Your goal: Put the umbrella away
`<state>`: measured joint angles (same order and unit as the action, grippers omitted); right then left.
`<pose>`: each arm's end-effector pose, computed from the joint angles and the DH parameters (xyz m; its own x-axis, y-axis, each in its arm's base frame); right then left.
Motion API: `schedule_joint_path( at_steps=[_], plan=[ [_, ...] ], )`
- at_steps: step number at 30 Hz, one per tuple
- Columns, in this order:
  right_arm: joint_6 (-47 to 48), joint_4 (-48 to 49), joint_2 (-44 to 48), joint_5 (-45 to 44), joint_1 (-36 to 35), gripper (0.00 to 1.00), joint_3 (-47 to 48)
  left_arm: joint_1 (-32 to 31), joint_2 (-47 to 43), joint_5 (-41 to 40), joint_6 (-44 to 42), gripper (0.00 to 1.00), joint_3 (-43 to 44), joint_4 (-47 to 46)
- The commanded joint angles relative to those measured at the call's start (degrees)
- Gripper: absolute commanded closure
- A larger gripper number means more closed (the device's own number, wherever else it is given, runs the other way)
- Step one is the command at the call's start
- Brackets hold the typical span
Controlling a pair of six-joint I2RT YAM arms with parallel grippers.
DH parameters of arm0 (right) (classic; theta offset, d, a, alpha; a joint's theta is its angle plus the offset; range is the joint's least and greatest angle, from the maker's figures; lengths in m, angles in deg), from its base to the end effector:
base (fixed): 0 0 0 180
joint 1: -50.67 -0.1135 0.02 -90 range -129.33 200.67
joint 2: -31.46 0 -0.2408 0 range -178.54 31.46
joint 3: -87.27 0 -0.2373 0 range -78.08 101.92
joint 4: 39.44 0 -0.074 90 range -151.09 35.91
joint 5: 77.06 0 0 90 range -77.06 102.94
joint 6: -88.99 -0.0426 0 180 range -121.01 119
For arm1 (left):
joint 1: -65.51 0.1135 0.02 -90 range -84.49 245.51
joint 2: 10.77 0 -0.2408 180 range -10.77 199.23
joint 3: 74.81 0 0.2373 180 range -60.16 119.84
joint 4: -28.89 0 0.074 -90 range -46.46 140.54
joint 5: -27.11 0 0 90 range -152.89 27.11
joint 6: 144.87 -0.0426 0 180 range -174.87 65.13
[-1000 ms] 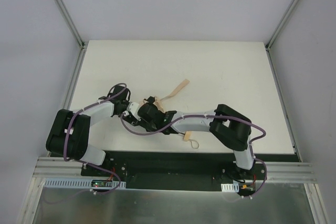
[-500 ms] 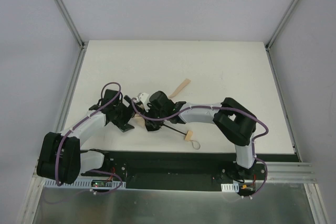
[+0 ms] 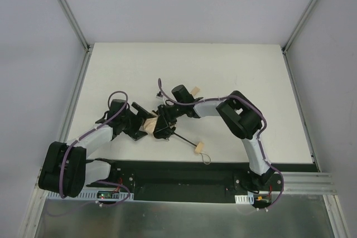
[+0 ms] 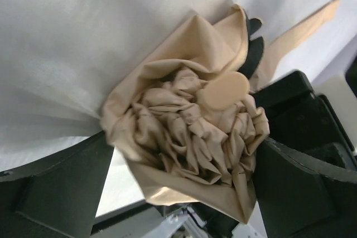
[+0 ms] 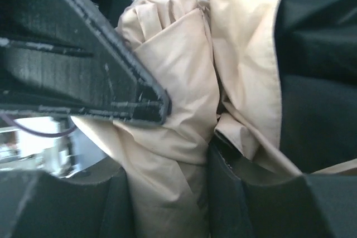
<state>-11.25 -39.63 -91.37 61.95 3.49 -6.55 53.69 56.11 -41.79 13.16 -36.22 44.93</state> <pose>0.2636 0.3318 0.1131 -0.5596 -0.4323 -0.7071 -0.8051 0.0809 0.5876 0.2081 -0.0592 0.1430 -0.6669 -0.7444 -0.0343 -0.4685 0.4546 -0.7575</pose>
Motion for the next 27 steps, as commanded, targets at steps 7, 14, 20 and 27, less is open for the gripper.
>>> schedule_joint_path(
  at_steps=[7,14,20,27],
  plan=[
    [-22.09,2.75,-12.08,11.1,4.02,1.0,-1.13,-5.84,11.43,0.17,0.26,0.13,-1.26,-5.6],
    [-29.13,9.0,-14.19,12.33,4.29,1.0,2.3,-8.93,16.26,-2.64,4.13,0.39,-4.26,-8.07],
    [-23.1,0.62,-10.52,8.92,4.2,0.8,4.23,-9.1,20.14,-4.31,1.24,0.76,-3.82,-8.24],
    [0.54,-31.2,-0.67,-4.7,4.11,0.37,13.44,-9.37,20.75,-4.93,1.05,0.94,-5.93,-7.01]
  ],
)
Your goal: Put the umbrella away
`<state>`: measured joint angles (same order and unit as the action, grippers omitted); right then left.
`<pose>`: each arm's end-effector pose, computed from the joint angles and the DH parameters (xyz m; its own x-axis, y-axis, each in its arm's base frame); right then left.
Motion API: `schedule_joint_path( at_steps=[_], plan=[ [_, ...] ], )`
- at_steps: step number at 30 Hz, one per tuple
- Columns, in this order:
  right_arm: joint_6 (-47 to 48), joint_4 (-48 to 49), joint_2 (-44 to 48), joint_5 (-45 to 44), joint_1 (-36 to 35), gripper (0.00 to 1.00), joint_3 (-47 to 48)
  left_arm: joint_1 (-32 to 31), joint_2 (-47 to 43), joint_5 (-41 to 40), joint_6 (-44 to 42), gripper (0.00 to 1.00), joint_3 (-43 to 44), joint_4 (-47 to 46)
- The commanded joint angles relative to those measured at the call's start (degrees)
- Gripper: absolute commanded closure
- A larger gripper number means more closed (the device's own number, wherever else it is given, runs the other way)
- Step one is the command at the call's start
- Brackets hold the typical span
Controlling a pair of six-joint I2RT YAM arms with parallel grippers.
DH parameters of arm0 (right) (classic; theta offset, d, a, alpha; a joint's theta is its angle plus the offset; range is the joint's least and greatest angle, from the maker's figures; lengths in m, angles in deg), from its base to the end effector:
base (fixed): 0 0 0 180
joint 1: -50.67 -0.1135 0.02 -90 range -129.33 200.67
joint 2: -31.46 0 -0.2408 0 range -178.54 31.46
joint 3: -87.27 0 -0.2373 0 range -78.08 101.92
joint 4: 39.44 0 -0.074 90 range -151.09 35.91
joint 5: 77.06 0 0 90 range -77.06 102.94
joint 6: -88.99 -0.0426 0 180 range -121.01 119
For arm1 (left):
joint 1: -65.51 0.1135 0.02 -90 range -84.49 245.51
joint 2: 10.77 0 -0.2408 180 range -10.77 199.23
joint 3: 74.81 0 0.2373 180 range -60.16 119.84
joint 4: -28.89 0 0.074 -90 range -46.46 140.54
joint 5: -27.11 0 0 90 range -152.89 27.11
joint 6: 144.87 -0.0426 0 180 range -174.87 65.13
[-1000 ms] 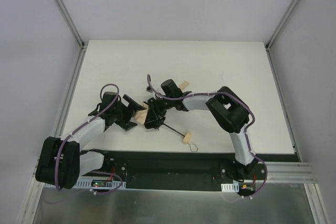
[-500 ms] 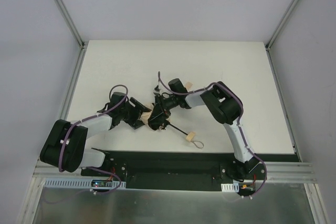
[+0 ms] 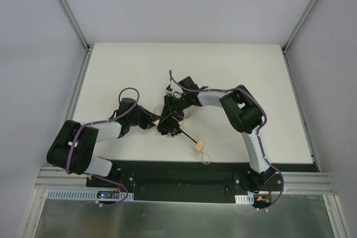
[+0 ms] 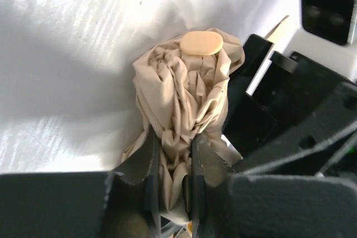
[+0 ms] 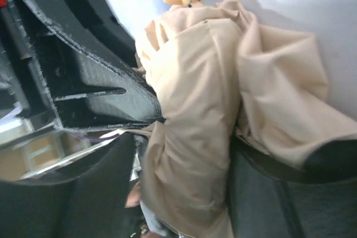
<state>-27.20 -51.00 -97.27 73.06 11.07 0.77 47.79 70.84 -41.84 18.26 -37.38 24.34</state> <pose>0.3075 0.3024 0.0951 -0.8460 -0.4145 -0.3355 -0.4476 0.2099 0.8693 0.2265 -0.0884 0.1138 -0.7003 -0.7138 -0.0043 -0.4225 0.4193 -0.8035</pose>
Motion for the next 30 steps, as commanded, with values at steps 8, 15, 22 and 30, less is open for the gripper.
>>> schedule_joint_path(
  at_steps=[8,15,22,30],
  plan=[
    [34.98,-36.93,19.11,-48.3,-9.44,0.2,10.46,-3.64,4.27,-4.62,-4.13,0.96,-3.89,15.42],
    [34.46,-28.16,20.27,-53.8,-13.75,0.18,4.92,-3.64,2.95,-4.27,-3.25,0.96,-3.01,15.77],
    [34.54,-21.65,15.88,-58.35,-14.46,0.2,-2.81,-3.64,0.23,-3.48,-2.11,0.96,-2.13,16.74],
    [33.32,-14.72,11.39,-46.7,-12.88,0.77,-10.01,-2.68,-6.44,-2.78,-3.86,0.66,-1.6,19.03]
  ],
)
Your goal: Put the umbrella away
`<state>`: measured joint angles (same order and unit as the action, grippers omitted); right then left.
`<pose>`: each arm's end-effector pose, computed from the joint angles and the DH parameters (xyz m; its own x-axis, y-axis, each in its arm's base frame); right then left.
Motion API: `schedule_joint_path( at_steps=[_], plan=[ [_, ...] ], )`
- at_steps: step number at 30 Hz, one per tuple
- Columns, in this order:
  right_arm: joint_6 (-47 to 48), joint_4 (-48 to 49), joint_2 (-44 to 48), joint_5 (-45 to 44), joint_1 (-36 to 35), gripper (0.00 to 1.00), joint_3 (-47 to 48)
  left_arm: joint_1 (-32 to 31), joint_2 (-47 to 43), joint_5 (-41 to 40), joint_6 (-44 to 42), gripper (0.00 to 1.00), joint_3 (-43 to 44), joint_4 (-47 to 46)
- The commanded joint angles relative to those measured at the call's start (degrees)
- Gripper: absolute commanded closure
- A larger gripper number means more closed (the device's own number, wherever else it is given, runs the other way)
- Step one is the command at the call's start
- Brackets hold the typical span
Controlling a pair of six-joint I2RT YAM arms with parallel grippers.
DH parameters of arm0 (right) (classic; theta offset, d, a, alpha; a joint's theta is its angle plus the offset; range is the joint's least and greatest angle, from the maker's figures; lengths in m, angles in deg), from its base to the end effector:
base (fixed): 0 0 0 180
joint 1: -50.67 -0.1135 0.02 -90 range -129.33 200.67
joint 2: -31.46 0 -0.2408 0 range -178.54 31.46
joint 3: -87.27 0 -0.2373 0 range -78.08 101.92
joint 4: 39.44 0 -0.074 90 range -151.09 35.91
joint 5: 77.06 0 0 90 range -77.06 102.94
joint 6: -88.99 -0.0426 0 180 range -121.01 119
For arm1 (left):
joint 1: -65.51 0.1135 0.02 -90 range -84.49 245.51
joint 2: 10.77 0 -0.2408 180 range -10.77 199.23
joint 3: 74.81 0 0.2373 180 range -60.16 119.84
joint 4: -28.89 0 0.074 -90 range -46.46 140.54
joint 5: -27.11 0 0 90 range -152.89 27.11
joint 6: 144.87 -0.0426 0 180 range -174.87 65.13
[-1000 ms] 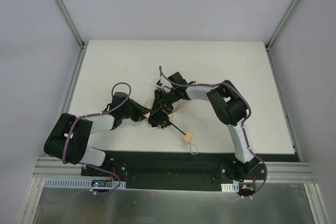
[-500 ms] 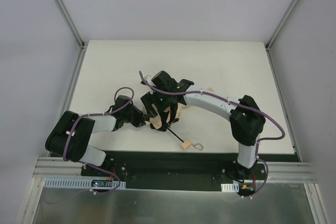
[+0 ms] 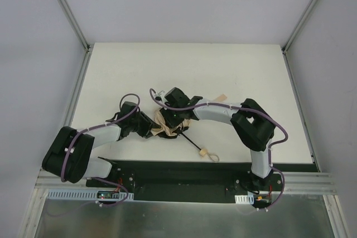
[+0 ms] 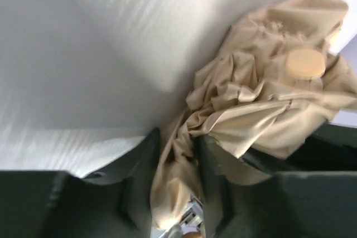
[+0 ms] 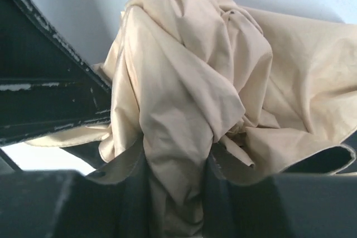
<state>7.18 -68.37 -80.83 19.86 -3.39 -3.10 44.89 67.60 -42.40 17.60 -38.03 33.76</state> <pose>0.2321 0.3289 0.1538 -0.3345 -0.7023 -0.6284 -0.9045 0.4264 0.0049 0.2076 -0.0940 0.1093 -0.7341 -0.6781 0.0345 -0.4796 0.4819 -0.7333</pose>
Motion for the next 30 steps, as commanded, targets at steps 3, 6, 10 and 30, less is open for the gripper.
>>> schedule_joint_path(
  at_steps=[3,6,10,30],
  plan=[
    [-3.43,7.33,-6.88,16.78,3.87,0.94,-8.01,1.9,-8.83,-1.86,-2.25,0.44,-2.35,10.92],
    [-5.19,9.44,-9.52,26.11,5.81,1.0,-7.66,3.57,-13.5,-2.12,-2.15,0.13,-2.36,11.01],
    [-6.86,11.12,-12.07,37.26,7.74,1.0,-6.08,4.19,-10.97,-2.03,-2.15,0.01,0.62,11.28],
    [5.86,2.87,-10.41,34.41,7.75,1.0,1.48,1.02,10.92,-3.08,9.63,0.43,11.35,15.49]
  ],
)
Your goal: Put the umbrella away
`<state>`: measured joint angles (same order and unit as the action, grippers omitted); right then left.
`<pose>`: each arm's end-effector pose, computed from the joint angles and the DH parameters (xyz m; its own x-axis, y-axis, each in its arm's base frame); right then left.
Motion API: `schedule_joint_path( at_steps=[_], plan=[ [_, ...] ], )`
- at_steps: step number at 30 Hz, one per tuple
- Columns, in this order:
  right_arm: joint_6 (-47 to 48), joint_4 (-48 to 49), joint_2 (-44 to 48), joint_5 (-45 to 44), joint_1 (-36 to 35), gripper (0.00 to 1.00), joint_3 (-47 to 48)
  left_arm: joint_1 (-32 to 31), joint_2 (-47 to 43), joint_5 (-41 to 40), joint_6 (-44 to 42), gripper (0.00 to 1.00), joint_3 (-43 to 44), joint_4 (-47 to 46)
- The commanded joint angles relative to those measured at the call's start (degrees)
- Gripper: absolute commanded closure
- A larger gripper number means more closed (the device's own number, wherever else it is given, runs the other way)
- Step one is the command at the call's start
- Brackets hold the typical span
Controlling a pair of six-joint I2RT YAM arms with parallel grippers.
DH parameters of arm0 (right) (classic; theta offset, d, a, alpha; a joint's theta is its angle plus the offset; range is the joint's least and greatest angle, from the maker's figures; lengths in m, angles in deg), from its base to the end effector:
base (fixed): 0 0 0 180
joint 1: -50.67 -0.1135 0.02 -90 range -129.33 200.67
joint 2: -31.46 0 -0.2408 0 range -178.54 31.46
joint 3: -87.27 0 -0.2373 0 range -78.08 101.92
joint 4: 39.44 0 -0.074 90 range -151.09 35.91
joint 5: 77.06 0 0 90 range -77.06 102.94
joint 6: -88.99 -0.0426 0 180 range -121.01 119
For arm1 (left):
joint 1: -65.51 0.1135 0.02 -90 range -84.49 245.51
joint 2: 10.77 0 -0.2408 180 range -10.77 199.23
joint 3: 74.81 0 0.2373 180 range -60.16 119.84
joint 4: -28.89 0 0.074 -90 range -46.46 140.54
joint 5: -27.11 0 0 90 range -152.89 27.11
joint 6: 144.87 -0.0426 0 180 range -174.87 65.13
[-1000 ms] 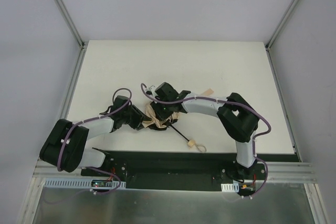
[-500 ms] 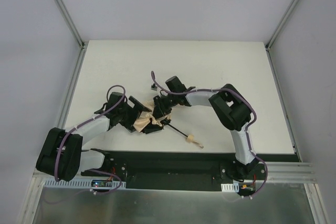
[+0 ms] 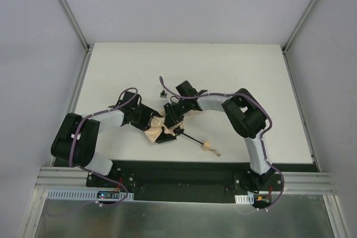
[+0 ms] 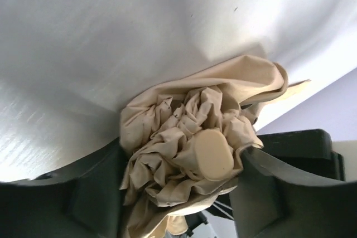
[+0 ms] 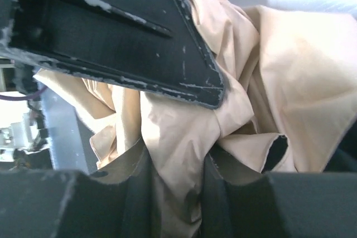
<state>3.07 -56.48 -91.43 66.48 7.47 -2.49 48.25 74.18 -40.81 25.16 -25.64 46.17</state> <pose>0.2789 0.3089 0.1119 -0.4985 -0.5262 -0.6889 -0.8236 0.0397 0.5657 0.2431 -0.0923 0.1239 -0.6154 -0.7645 0.1919 -0.6668 0.3752 -0.6439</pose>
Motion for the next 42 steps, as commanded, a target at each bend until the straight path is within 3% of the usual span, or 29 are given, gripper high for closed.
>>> schedule_joint_path(
  at_steps=[1,3,5,7,10,12,13,19,25,28,33,39,42],
  plan=[
    [11.81,-10.69,0.63,-14.32,-3.9,1.0,1.74,-2.34,4.61,-4.68,1.63,0.53,-0.69,3.17],
    [14.54,-12.71,1.95,-18.88,-5.48,1.0,3.41,-2.52,5.05,-4.42,0.75,0.71,0.28,3.69],
    [16.4,-14.47,3.09,-23.1,-6.98,1.0,5.26,-2.61,5.05,-4.86,0.74,1.0,0.81,4.92],
    [17.1,-17.11,3.45,-26.28,-7.86,0.95,7.98,-2.61,5.05,-5.21,0.65,1.0,1.07,6.24],
    [15.88,-17.82,7.91,-32.24,-7.95,0.6,7.82,-2.61,4.27,-5.91,0.48,1.0,0.98,8.34],
    [15.26,-17.12,12.3,-35.42,-8.04,0.23,5.72,-2.69,3.39,-6.79,0.22,1.0,0.81,9.84],
    [15.35,-17.38,14.76,-36.13,-8.13,0.17,4.92,-2.7,2.86,-7.23,0.3,1.0,0.63,10.37],
    [17.54,-14.04,24.45,-43.23,-15.23,0.06,-1.85,-2.7,2.15,-6.88,0.57,1.0,2.12,14.67],
    [18.86,-12.28,17.35,-52.74,-20.43,0.0,3.14,-2.52,2.85,-6.88,0.83,1.0,4.58,20.3],
    [19.92,-13.25,12.95,-60.02,-21.4,0.04,5.97,-2.52,3.47,-6.09,0.92,1.0,5.46,22.06],
    [20.36,-9.74,8.55,-68.73,-21.4,0.01,0.1,-2.34,3.3,-6.62,1.62,1.0,6.43,24.0],
    [17.73,-6.49,9.33,-72.09,-21.4,0.23,-9.66,-0.5,3.12,-6.53,1.18,1.0,7.14,25.22],
    [15.01,-6.39,7.5,-69.28,-19.74,0.52,-12.04,0.82,2.51,-5.57,0.92,1.0,7.05,25.31]
  ],
)
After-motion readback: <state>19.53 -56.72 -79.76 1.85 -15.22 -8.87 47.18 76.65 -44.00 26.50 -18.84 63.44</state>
